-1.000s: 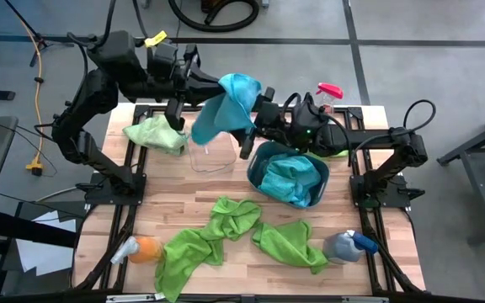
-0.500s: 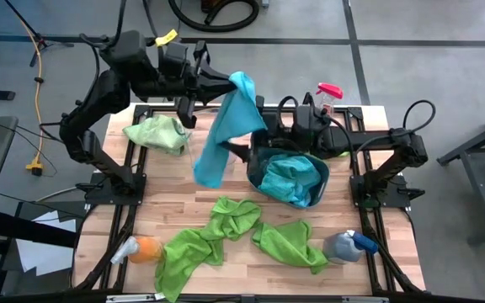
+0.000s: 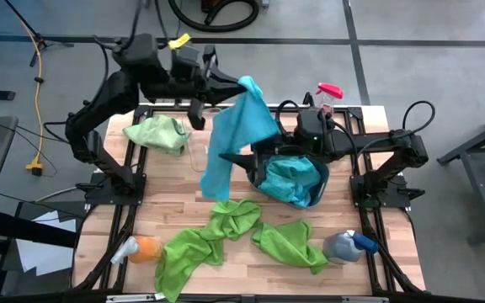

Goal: Sort microfiber towel by color & place in baskets
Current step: Put the blue towel into the blue bin

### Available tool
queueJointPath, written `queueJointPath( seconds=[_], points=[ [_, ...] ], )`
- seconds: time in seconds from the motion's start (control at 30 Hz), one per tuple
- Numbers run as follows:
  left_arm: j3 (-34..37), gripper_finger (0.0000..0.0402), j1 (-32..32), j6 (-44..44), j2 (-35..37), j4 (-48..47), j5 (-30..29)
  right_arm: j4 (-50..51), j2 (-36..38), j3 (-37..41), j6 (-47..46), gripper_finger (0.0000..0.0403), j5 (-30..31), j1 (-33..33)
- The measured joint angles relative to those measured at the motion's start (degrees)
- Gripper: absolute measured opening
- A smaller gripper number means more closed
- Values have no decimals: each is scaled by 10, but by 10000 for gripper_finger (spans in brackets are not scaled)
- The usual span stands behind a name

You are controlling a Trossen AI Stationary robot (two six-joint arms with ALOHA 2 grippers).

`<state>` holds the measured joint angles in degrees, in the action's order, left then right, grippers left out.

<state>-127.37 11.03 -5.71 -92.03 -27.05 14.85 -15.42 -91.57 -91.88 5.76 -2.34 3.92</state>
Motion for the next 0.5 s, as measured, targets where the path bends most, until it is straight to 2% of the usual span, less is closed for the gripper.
queueJointPath(
  seconds=[0.13, 0.23, 0.3, 0.43, 0.5],
  points=[
    [0, 0, -3, 0, -12, 0, 0, 1, 0, 0, -27, 295, 14, 0],
    [0, 1, -3, 0, -13, -1, -1, 10, 0, 0, -44, 263, 47, 0],
    [0, 1, -3, 0, -12, 0, -8, 22, 0, 0, -44, 217, 66, 0],
    [0, 2, 3, -1, -1, -7, -10, 30, 0, 0, -43, 67, 67, 0],
    [0, 8, 7, 0, 6, -15, -10, 37, 0, 0, -43, 18, 66, -4]
  ],
)
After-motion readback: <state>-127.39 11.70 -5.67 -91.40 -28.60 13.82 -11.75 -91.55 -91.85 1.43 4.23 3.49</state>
